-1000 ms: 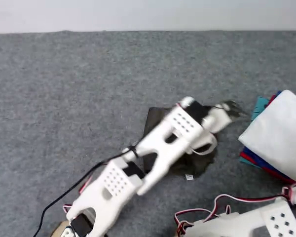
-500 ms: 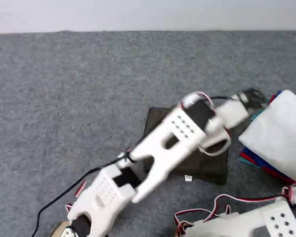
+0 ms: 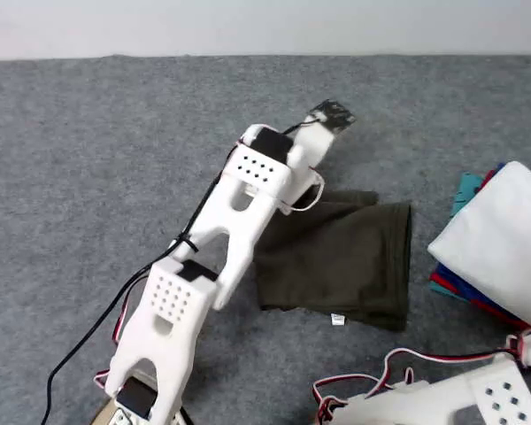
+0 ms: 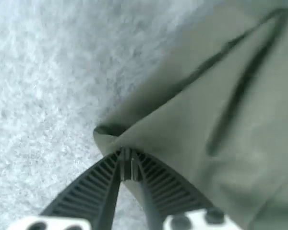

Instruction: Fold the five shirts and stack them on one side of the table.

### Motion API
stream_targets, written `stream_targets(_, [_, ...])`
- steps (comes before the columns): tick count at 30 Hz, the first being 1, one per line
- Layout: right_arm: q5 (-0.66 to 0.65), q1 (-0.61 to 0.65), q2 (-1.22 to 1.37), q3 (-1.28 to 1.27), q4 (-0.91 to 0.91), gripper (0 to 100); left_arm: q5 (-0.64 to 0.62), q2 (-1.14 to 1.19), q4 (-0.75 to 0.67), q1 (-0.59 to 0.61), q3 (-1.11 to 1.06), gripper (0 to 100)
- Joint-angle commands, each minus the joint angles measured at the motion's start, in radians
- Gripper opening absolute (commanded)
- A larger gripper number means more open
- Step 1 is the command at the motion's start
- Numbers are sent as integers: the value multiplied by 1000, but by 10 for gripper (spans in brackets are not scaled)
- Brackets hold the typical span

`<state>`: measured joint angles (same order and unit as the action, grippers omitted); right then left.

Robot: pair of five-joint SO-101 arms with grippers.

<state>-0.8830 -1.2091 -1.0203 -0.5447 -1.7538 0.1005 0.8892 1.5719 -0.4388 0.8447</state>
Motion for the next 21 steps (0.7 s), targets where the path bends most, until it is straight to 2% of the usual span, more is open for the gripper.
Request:
stream_targets(1, [-3, 1, -13, 8, -33, 9, 12, 15, -18, 20, 7, 14])
stream_targets(6, [-3, 1, -13, 8, -33, 9, 15, 23, -44, 83, 5, 14])
stream_targets(11, [-3, 1, -13, 8, -35, 9, 92, 23, -54, 196, 4, 14])
stream_targets(14, [-3, 1, -13, 8, -35, 9, 101, 15, -44, 226, 5, 14])
stream_targets(18, [-3, 1, -13, 8, -35, 9, 98, 0, 74, 181, 96, 14])
stream_targets(21, [-3, 1, -13, 8, -35, 9, 92, -3, 172, 91, 200, 14])
